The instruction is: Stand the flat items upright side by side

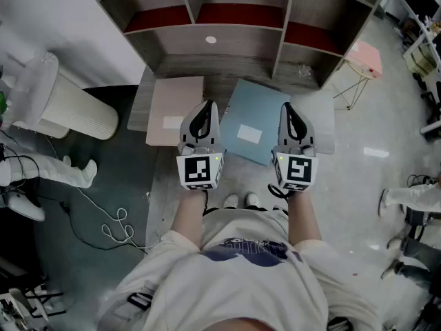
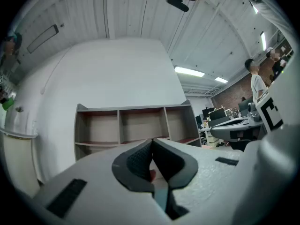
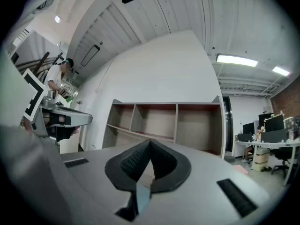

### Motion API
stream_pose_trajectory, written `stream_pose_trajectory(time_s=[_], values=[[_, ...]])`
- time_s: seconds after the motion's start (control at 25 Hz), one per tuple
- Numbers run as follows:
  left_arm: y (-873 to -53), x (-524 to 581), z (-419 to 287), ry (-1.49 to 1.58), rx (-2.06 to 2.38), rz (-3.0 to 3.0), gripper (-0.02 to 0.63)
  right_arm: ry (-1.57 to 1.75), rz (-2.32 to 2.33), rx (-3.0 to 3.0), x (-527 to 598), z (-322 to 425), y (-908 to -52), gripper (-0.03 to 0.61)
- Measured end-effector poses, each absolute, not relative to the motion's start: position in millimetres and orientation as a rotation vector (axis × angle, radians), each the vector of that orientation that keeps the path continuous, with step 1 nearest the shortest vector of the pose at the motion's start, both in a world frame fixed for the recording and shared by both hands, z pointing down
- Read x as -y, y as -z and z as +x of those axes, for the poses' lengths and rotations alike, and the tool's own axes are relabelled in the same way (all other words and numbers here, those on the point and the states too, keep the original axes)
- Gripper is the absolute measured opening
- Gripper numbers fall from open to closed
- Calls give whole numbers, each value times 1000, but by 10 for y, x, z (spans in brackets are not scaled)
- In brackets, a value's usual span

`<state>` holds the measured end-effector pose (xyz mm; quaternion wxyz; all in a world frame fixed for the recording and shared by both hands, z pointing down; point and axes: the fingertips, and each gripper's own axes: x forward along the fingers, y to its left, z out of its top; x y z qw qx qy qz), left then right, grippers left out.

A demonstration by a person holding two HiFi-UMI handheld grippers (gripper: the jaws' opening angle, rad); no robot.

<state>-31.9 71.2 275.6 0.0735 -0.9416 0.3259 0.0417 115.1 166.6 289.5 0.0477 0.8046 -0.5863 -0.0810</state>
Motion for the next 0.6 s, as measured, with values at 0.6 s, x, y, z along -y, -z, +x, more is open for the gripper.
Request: stream_pose_trajectory(time_s=[0.6], values=[[-2872,-719,-348,-77,-985,-2843,8,188,2449,1782,-1690,1157,-3024,0]])
